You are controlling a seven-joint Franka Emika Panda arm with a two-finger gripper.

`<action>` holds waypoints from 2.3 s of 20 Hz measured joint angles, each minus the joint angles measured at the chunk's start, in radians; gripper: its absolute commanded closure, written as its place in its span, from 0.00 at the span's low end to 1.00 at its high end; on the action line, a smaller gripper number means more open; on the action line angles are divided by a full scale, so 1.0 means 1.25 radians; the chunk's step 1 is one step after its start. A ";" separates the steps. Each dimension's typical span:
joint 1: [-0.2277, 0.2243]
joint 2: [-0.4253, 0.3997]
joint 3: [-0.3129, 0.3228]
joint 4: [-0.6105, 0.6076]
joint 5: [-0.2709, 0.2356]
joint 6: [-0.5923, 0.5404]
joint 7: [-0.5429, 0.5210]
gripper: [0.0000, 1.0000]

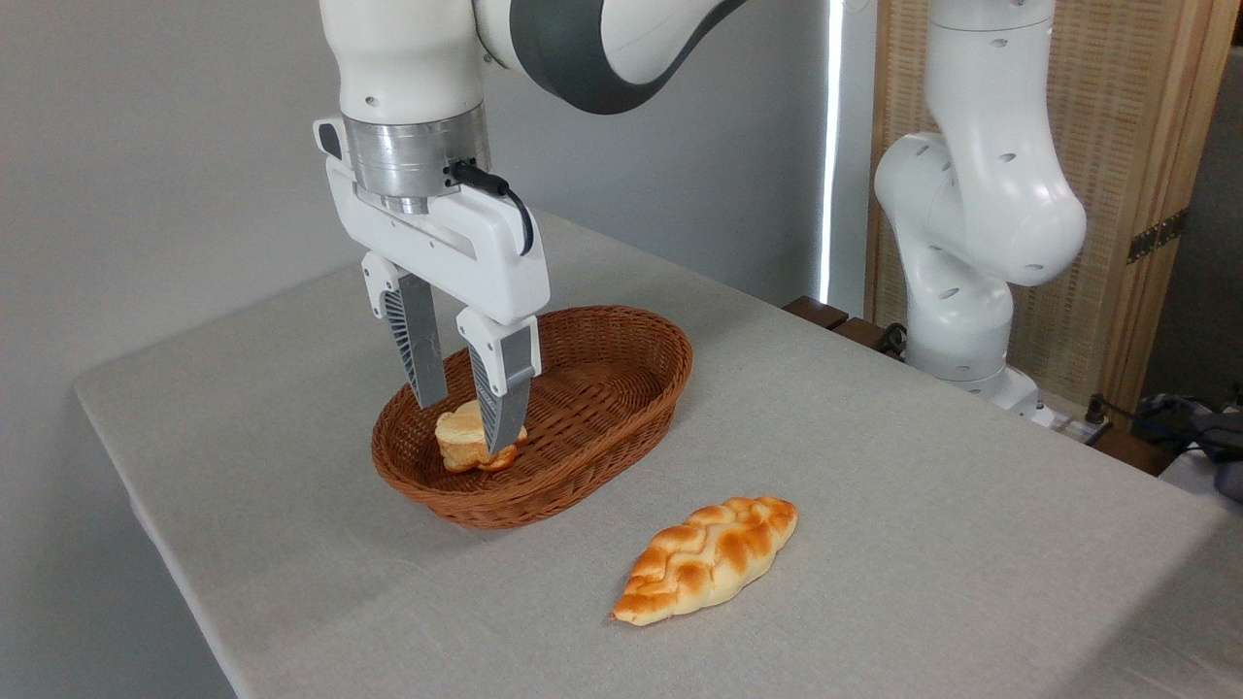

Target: Put bread into the basket

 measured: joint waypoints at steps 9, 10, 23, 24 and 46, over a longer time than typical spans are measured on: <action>0.000 -0.002 0.008 0.001 0.000 -0.002 0.001 0.00; 0.000 -0.002 0.008 0.001 0.000 -0.002 0.001 0.00; 0.000 -0.001 0.008 0.001 0.000 -0.003 0.001 0.00; 0.000 -0.001 0.008 0.001 0.000 -0.003 0.001 0.00; 0.002 0.004 0.136 -0.088 0.086 -0.036 0.304 0.00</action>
